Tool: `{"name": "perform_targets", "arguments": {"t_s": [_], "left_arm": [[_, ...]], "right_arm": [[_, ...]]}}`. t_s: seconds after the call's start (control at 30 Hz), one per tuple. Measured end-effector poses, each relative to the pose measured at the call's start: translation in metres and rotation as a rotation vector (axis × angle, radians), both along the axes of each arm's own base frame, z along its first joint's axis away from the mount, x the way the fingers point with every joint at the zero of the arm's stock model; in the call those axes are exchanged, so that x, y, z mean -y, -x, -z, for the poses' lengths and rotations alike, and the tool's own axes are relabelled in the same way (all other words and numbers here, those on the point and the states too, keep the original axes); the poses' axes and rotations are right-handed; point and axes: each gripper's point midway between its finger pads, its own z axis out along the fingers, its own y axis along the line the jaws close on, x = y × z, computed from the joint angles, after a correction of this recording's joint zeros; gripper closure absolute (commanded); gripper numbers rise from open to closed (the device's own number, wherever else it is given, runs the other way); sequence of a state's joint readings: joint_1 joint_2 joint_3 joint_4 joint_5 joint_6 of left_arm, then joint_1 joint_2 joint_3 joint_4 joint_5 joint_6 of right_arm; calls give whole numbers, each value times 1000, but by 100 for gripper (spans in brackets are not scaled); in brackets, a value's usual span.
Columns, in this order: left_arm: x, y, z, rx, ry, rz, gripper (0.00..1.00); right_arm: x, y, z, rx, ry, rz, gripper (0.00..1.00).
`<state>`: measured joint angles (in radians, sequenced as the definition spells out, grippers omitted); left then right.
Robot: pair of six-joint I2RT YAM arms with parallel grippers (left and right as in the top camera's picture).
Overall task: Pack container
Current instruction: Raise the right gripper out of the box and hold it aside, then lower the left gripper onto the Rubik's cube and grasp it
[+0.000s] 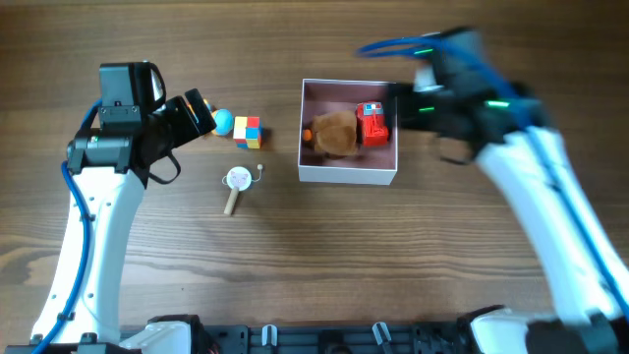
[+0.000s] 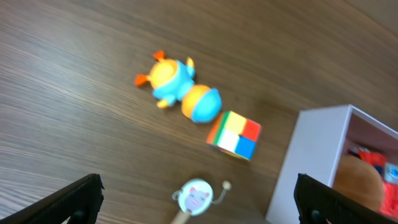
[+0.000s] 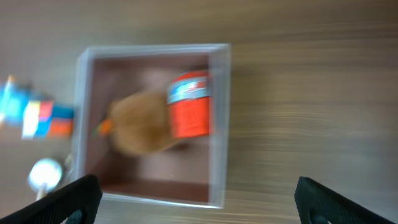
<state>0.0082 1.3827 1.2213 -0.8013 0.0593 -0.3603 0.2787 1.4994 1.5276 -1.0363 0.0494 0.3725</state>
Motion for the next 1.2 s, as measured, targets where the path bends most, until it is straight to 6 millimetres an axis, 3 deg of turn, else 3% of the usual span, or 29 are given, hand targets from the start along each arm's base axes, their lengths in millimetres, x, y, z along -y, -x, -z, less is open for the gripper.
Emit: {"name": "perform_targets", "arguments": {"t_s": [0.13, 0.2, 0.33, 0.5, 0.67, 0.8, 1.03, 1.2], "left_arm": [[12, -1, -2, 6, 57, 40, 1], [19, 0, -2, 5, 79, 66, 0], [33, 4, 0, -11, 65, 122, 0], [50, 1, 7, -117, -17, 217, 0], [64, -30, 19, -230, -93, 314, 2], [75, -52, 44, -294, -125, 363, 8], [89, -51, 98, -414, -177, 482, 9], [105, -50, 112, -429, -267, 559, 13]], "right_arm": [[86, 19, -32, 52, 0, 228, 0], [117, 33, -37, 46, 1, 320, 0], [152, 49, -31, -2, 6, 430, 0], [158, 49, -29, -10, 3, 450, 0], [158, 48, -29, -10, 3, 450, 0], [158, 48, -29, -9, 3, 449, 0], [158, 48, -29, -10, 3, 449, 0], [158, 48, -29, -10, 3, 449, 0]]}}
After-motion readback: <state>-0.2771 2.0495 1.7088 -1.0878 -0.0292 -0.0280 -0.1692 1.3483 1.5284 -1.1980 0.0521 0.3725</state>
